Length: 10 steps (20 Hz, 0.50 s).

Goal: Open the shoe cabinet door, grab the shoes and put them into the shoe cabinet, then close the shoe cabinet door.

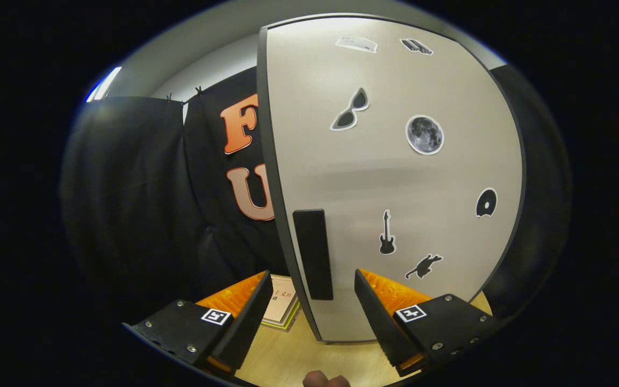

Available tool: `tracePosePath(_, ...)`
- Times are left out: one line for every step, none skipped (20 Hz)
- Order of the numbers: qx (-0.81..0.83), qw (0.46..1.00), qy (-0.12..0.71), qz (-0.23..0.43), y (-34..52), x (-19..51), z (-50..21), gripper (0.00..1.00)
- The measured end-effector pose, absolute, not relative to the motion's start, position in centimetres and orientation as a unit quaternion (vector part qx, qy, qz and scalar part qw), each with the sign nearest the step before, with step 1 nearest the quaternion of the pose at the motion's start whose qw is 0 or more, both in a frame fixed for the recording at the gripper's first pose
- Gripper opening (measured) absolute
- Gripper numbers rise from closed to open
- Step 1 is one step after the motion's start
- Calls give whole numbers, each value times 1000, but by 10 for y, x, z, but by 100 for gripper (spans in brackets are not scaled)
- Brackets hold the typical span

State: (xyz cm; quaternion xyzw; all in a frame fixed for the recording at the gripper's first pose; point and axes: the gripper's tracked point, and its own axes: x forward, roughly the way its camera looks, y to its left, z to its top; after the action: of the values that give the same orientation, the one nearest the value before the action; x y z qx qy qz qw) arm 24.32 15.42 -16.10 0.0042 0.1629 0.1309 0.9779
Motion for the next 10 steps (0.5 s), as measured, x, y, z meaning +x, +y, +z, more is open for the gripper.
tracePosePath(0,978,161,129,153,232,-158,96)
tracePosePath(-3,979,161,125,152,220,-156,96)
tracePosePath(-6,979,162,122,149,208,-155,96)
tracePosePath(-7,980,162,118,147,196,-153,96)
tracePosePath(-10,980,164,114,144,183,-153,96)
tracePosePath(-14,980,165,109,138,171,-152,96)
tracePosePath(-18,980,166,104,134,158,-151,96)
tracePosePath(-24,981,167,100,129,147,-150,96)
tracePosePath(-30,981,169,96,124,135,-149,96)
tracePosePath(-36,981,169,90,117,124,-148,96)
